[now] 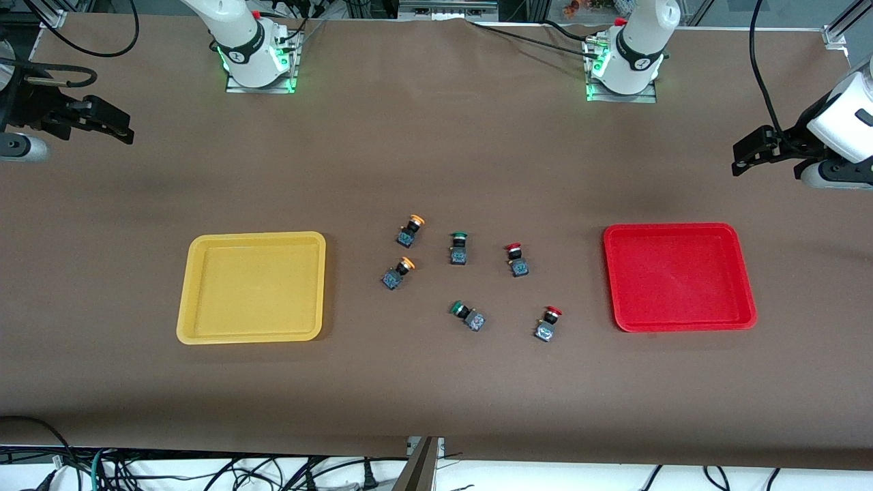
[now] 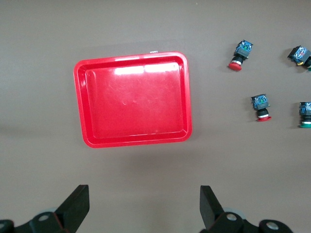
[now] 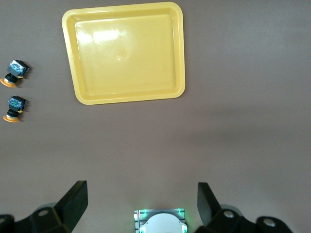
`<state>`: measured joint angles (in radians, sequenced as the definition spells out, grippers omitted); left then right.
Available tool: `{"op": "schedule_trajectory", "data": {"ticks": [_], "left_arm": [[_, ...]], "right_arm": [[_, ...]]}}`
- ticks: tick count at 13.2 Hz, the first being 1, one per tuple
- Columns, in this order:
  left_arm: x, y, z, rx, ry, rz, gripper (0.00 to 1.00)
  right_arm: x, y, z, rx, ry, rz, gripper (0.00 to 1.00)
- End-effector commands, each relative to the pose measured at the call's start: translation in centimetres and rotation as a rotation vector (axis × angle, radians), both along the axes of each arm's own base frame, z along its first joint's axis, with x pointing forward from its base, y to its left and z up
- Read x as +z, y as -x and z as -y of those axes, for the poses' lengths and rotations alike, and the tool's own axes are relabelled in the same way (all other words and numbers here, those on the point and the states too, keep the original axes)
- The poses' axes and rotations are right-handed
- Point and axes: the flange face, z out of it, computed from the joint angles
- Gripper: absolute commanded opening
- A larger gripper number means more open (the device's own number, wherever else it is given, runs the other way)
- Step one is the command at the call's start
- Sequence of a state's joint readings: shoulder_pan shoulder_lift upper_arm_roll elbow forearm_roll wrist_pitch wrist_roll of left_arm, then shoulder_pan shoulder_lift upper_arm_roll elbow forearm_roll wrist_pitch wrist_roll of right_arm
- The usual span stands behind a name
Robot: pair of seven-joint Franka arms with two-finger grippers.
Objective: Place red and yellow buttons in trays
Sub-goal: 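Move the right gripper toward the orange buttons while the left gripper approaches the red buttons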
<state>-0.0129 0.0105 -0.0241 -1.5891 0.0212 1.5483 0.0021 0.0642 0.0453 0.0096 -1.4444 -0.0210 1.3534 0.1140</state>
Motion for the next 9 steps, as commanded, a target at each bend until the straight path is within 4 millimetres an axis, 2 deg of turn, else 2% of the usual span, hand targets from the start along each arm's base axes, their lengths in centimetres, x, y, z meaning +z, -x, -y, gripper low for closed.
{"op": "schedule_trajectory", "data": {"ticks": [1, 6, 7, 8, 9], "left_arm": [[0.7, -0.1, 0.1, -0.023, -0.015, -0.018, 1.00], [0.7, -0.1, 0.6, -0.030, -0.016, -0.016, 1.00], [0.7, -0.1, 0.6, -0.032, -0.015, -0.018, 1.00], [0.7, -0.1, 0.6, -0.032, -0.016, -0.018, 1.00], [0.6, -0.1, 0.7, -0.032, -0.016, -0.019, 1.00]], "right_arm": [[0.0, 0.1, 0.1, 0.012, -0.004, -0.010, 1.00], [-0.3, -0.3, 0.0, 0.010, -0.015, -0.009, 1.00], [-1.0, -0.6, 0.0, 0.002, -0.009, -0.018, 1.00], [-2.5, -1.5, 0.2, 0.000, 0.003, -0.041, 1.00], [-5.0, -3.1, 0.3, -0.004, 0.031, -0.062, 1.00]]}}
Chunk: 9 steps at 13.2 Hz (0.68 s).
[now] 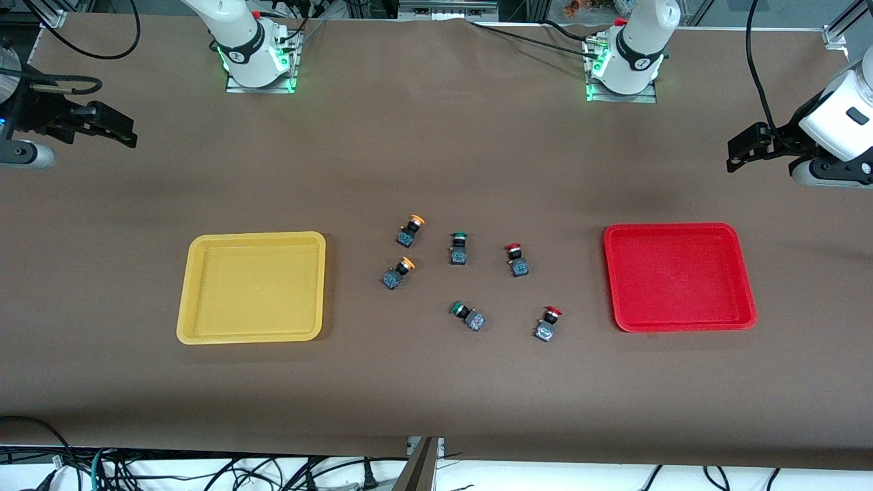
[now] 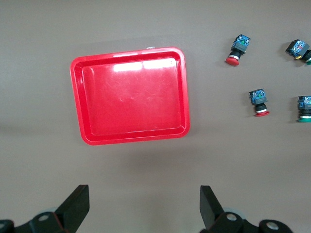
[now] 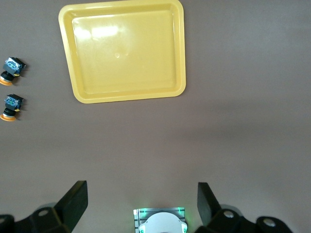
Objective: Place red and yellow buttons in trays
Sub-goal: 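Move the right gripper toward the orange buttons while the left gripper approaches the red buttons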
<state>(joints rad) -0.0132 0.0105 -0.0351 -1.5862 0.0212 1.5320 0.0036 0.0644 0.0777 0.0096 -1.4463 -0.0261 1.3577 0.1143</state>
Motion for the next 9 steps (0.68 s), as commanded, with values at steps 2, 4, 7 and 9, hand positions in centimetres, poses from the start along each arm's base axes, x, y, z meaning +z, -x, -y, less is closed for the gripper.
{"op": "schedule_trajectory", "data": {"ticks": [2, 4, 7, 9], "left_arm": [[-2.0, -1.5, 0.1, -0.032, -0.012, -0.052, 1.00], [-4.7, -1.8, 0.9, -0.040, 0.019, -0.137, 1.00], [-8.3, -2.7, 5.9, -0.096, 0.057, -0.214, 1.00], [-8.7, -3.4, 7.3, -0.106, 0.058, -0.177, 1.00]], "right_arm": [[-5.2, -3.3, 0.3, -0.002, 0.037, -0.046, 1.00], [-8.8, -5.4, -1.0, -0.030, 0.021, -0.041, 1.00], [-14.8, -7.2, -8.5, -0.179, -0.013, -0.051, 1.00], [-19.6, -8.3, -13.7, -0.305, 0.013, -0.026, 1.00]]}}
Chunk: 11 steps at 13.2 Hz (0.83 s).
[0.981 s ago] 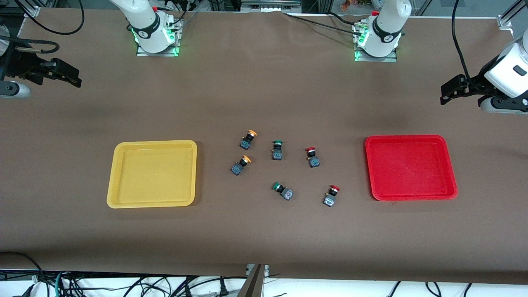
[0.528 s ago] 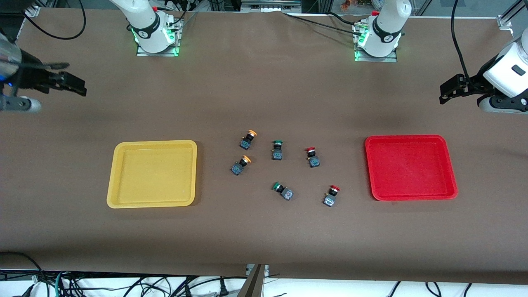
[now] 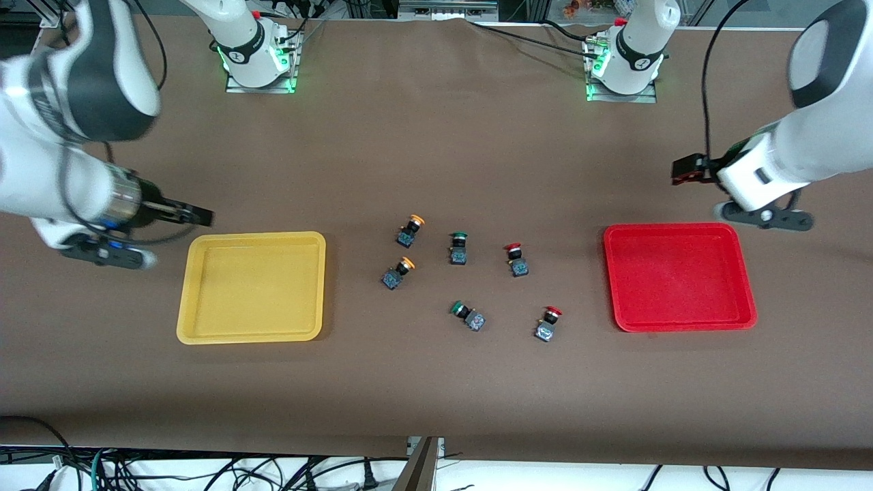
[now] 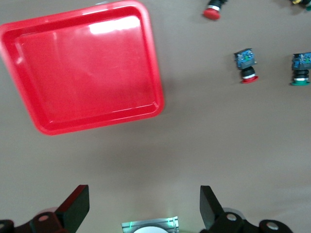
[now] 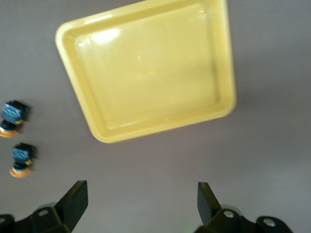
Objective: Place red and yellow buttons in trays
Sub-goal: 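Grasp an orange button with the right gripper while the left gripper grasps a red button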
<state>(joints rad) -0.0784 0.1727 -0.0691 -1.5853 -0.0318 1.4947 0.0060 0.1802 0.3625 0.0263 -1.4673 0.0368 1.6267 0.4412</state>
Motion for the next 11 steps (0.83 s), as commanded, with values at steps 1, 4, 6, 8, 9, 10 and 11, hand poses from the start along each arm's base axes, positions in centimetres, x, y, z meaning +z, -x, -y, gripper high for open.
{"op": "schedule_trajectory", "data": {"ticks": [1, 4, 6, 8, 9, 10, 11], "left_arm": [[1.0, -0.7, 0.9, -0.006, 0.017, 0.032, 1.00], [-1.7, -2.2, 2.6, 0.001, 0.019, 0.064, 1.00], [-6.1, -5.2, 4.6, 0.068, 0.022, 0.135, 1.00], [-11.4, -7.8, 6.5, 0.125, 0.052, 0.192, 1.00], [-14.3, -8.8, 7.5, 0.157, 0.060, 0.219, 1.00], [-17.1, -9.5, 9.2, 0.190, 0.067, 0.253, 1.00], [-19.6, -9.9, 11.5, 0.193, 0.078, 0.303, 1.00]], "right_arm": [[-5.5, -0.9, -6.7, -0.198, 0.038, 0.033, 1.00], [-12.3, -2.2, -12.7, -0.429, 0.037, 0.122, 1.00], [-16.1, -2.3, -16.4, -0.506, 0.004, 0.181, 1.00], [-19.4, -1.3, -20.1, -0.552, -0.016, 0.211, 1.00], [-20.4, -0.9, -21.6, -0.569, -0.027, 0.224, 1.00], [-21.1, -0.7, -22.6, -0.583, -0.042, 0.238, 1.00], [-21.8, 0.0, -23.9, -0.574, -0.046, 0.241, 1.00]]}}
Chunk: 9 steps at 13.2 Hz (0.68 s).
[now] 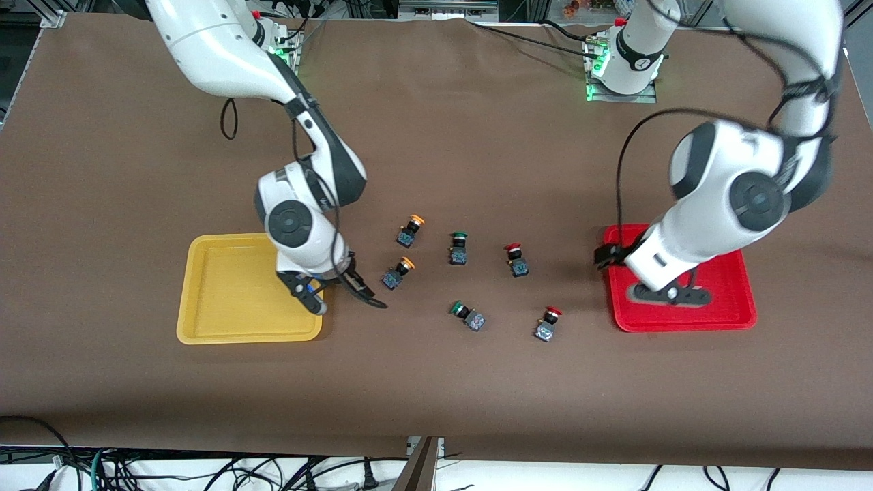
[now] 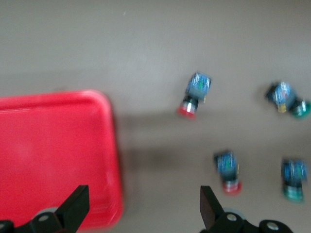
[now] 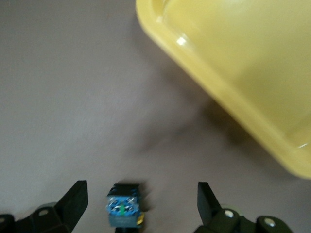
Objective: Place red and yellow buttons in trays
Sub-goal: 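Grasp an orange button with the right gripper while the left gripper grasps a red button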
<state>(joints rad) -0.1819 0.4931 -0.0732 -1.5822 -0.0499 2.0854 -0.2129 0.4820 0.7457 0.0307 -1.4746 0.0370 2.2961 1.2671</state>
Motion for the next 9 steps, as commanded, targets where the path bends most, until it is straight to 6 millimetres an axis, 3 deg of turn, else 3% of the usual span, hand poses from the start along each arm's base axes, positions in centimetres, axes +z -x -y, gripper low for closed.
{"op": "schedule_trajectory", "data": {"ticks": [1, 4, 7, 8, 9], "left_arm": [[-6.4, -1.6, 4.9, 0.027, 0.036, 0.100, 1.00], [-13.3, -2.8, 6.2, -0.054, 0.052, 0.267, 1.00], [-17.7, -2.3, 6.4, -0.159, 0.050, 0.339, 1.00], [-18.7, -2.2, 6.4, -0.202, 0.041, 0.335, 0.98], [-19.0, -2.1, 6.3, -0.234, 0.034, 0.334, 0.47]], "right_arm": [[-1.1, 1.1, -3.4, 0.003, -0.013, 0.023, 1.00], [-4.1, 2.4, -5.0, 0.038, 0.007, 0.005, 1.00], [-5.1, 2.7, -5.7, 0.043, -0.009, 0.027, 0.99], [-5.3, 2.7, -5.8, 0.044, -0.012, 0.035, 0.73], [-5.2, 2.6, -5.8, 0.051, -0.012, 0.040, 0.30]]}}
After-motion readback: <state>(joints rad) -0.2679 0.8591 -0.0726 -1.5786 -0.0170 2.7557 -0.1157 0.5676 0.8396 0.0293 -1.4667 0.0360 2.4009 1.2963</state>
